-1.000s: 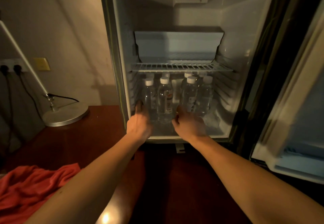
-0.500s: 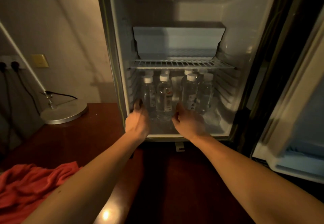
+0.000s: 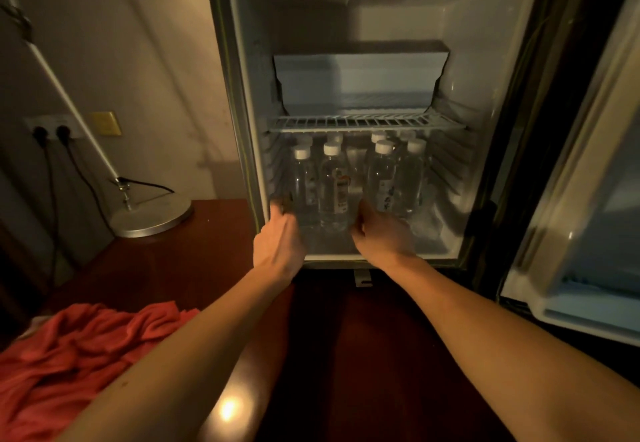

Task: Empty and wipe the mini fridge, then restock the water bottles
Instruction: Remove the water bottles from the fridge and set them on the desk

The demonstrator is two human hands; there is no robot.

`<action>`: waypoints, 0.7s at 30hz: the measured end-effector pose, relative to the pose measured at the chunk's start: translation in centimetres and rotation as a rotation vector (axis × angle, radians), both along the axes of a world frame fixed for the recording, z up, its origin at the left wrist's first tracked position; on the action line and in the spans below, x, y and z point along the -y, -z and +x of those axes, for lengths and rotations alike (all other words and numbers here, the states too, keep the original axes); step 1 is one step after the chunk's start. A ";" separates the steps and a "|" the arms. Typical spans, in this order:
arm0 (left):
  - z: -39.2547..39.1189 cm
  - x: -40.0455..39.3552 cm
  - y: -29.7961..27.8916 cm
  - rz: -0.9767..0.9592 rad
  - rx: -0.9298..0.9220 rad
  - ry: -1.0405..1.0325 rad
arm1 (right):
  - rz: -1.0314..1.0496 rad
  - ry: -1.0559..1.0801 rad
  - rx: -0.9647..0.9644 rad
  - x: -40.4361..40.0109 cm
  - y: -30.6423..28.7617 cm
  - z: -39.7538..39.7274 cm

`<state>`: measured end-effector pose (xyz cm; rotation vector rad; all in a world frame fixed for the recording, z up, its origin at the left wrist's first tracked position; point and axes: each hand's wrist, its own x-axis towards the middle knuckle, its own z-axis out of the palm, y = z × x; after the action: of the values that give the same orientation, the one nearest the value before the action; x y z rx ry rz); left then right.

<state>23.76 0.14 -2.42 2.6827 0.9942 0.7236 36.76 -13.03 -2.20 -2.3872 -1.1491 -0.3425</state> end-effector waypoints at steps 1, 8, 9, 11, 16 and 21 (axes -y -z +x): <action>-0.5 0.6 -0.2 0.011 -0.002 -0.008 | 0.010 -0.007 0.003 0.4 0.0 -0.2; -3.0 3.0 0.3 0.290 0.085 0.032 | -0.024 -0.042 0.036 3.9 -0.2 -2.6; -3.2 3.3 0.4 0.323 0.097 0.037 | -0.014 -0.048 0.044 4.4 -0.2 -2.9; -3.3 4.1 0.8 0.362 0.126 0.055 | 0.026 -0.079 0.049 5.5 0.2 -3.4; -3.1 7.5 1.1 0.272 0.153 0.198 | 0.056 -0.116 0.113 9.2 1.0 -3.9; -2.2 11.2 1.3 0.214 0.128 0.337 | 0.062 -0.093 0.135 13.8 0.9 -4.3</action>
<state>21.55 -11.10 -3.75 2.8338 0.4390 0.9573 32.46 -26.86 -3.06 -2.2779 -1.2856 -0.5070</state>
